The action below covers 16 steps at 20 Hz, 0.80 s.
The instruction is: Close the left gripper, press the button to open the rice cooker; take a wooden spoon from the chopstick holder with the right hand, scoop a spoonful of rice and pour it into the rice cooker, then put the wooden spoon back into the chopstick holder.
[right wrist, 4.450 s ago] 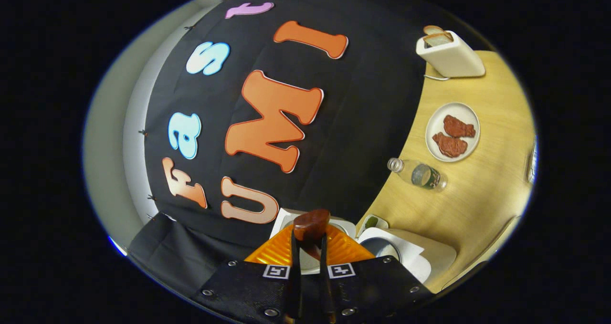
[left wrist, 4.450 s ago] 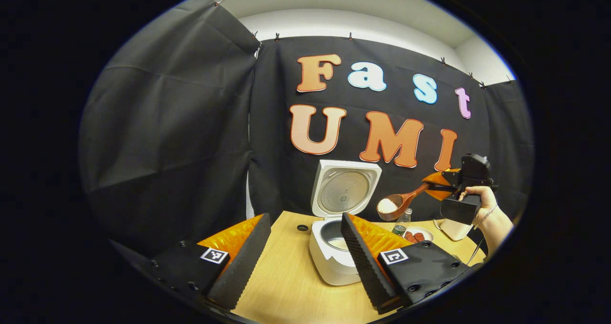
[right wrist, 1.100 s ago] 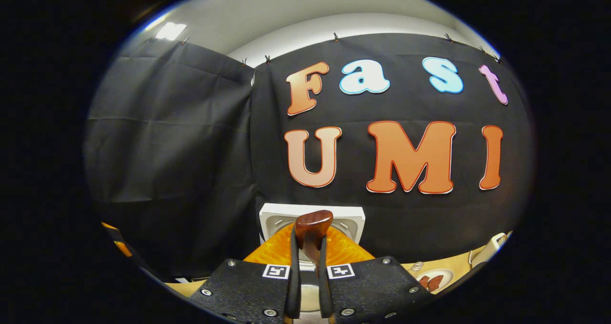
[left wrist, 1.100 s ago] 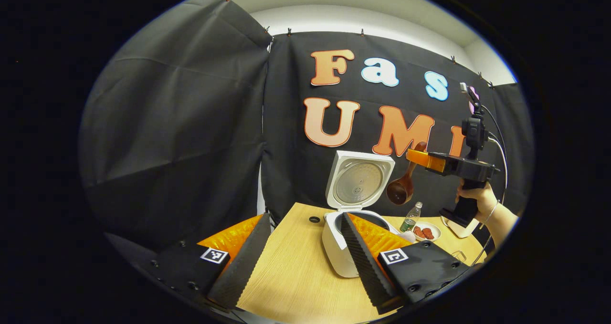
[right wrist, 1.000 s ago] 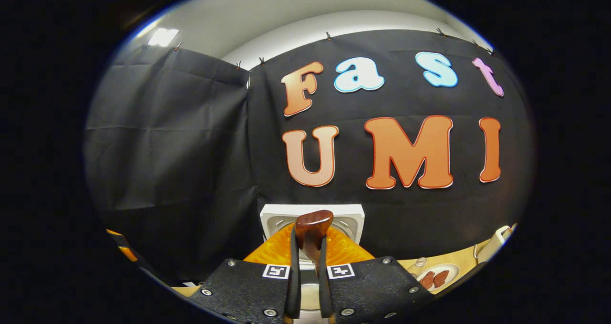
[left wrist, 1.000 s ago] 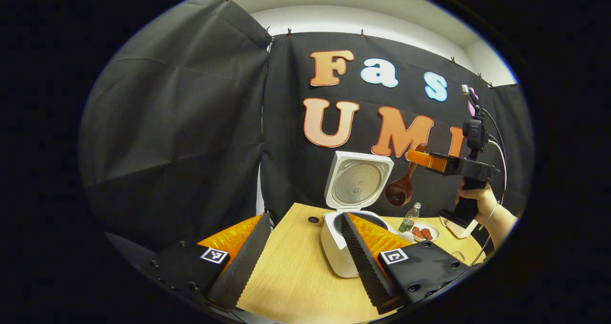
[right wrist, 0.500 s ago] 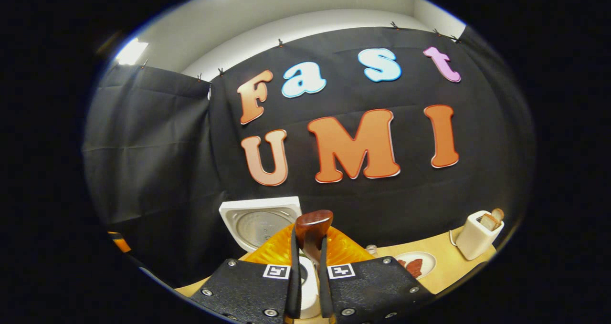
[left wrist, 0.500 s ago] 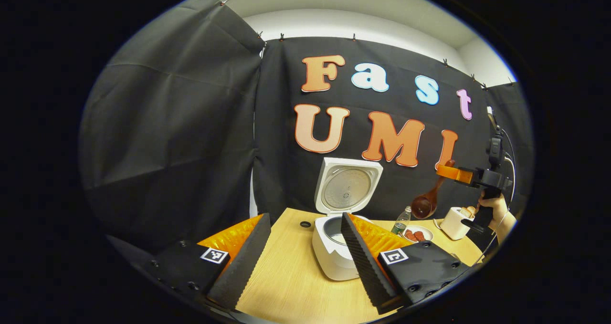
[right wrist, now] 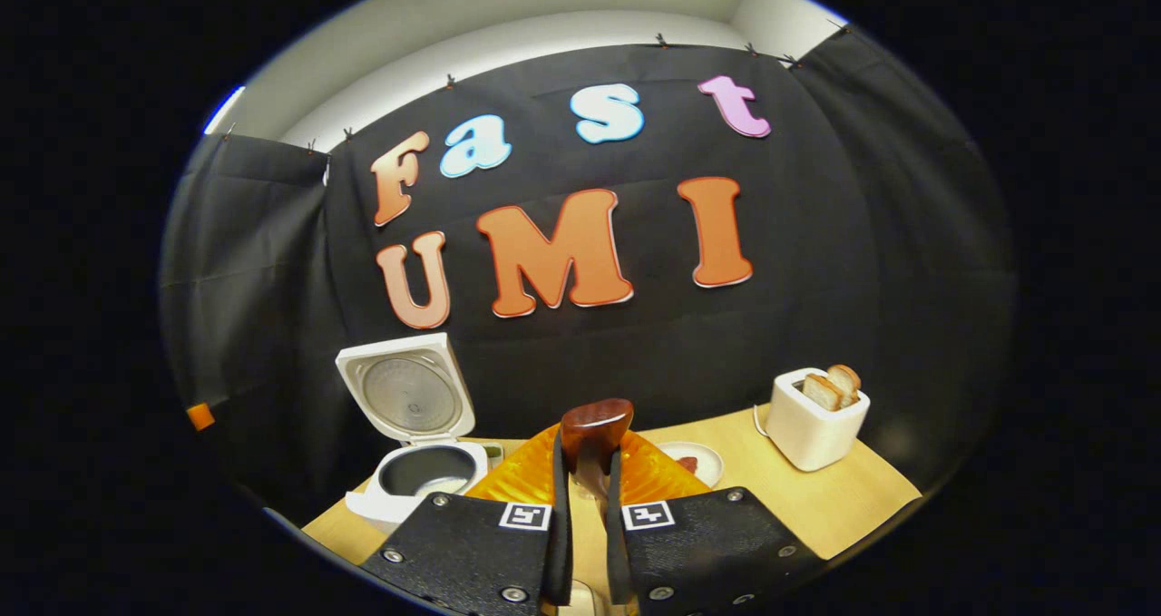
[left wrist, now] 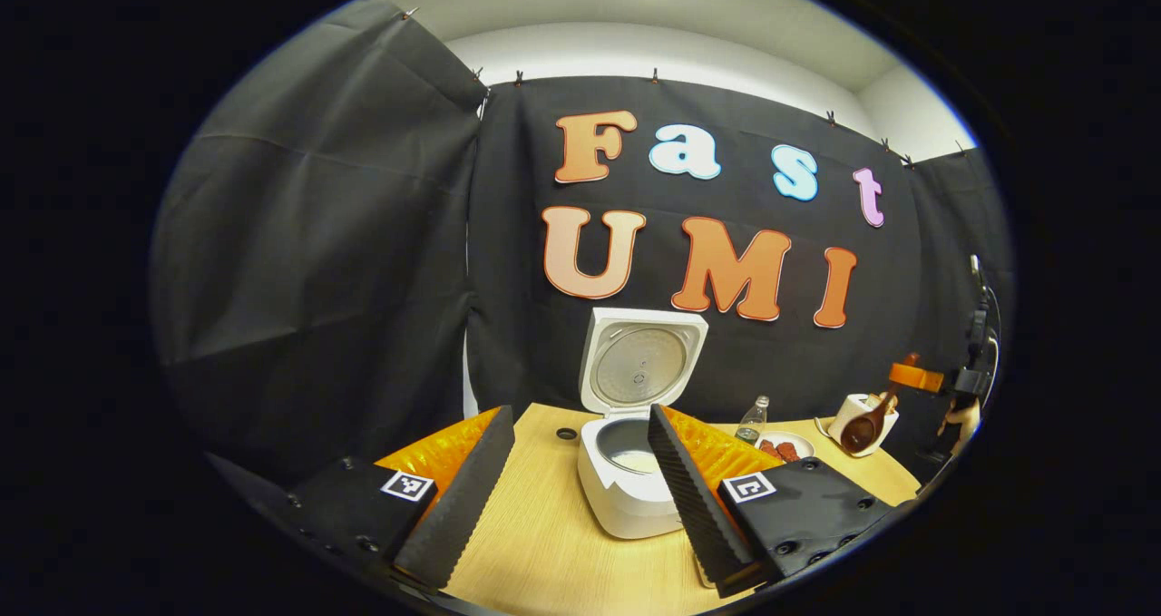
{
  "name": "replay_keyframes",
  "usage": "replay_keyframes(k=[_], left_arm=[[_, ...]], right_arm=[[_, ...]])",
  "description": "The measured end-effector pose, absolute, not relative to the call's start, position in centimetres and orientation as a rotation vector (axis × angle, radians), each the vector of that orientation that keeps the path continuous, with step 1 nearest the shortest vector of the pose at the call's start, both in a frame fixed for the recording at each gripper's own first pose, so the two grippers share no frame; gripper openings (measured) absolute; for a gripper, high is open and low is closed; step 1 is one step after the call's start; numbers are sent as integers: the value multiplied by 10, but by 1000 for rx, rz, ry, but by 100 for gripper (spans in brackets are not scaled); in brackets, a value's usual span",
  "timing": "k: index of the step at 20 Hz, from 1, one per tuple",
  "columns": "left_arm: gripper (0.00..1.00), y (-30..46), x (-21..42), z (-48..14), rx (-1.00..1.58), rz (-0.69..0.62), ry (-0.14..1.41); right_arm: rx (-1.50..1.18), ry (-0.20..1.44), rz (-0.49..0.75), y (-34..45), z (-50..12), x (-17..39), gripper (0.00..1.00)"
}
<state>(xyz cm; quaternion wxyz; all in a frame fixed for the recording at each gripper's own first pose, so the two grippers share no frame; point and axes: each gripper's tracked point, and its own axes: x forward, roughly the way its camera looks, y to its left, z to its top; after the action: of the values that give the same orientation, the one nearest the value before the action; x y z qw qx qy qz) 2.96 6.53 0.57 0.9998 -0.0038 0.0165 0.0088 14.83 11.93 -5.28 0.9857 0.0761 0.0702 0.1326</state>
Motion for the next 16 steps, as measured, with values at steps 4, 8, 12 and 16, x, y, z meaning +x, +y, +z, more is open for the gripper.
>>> replay_keyframes(k=[4,8,12,16], left_arm=[[100,57,31,7,-29,15,29],[100,51,35,6,-17,18,40],[100,43,39,2,-6,10,63],[100,38,38,-7,-4,10,88]], right_arm=[[200,199,198,76,-88,133,14],[243,268,165,56,-131,121,15],[270,348,142,49,-175,120,15],[296,400,140,51,-211,124,10]])
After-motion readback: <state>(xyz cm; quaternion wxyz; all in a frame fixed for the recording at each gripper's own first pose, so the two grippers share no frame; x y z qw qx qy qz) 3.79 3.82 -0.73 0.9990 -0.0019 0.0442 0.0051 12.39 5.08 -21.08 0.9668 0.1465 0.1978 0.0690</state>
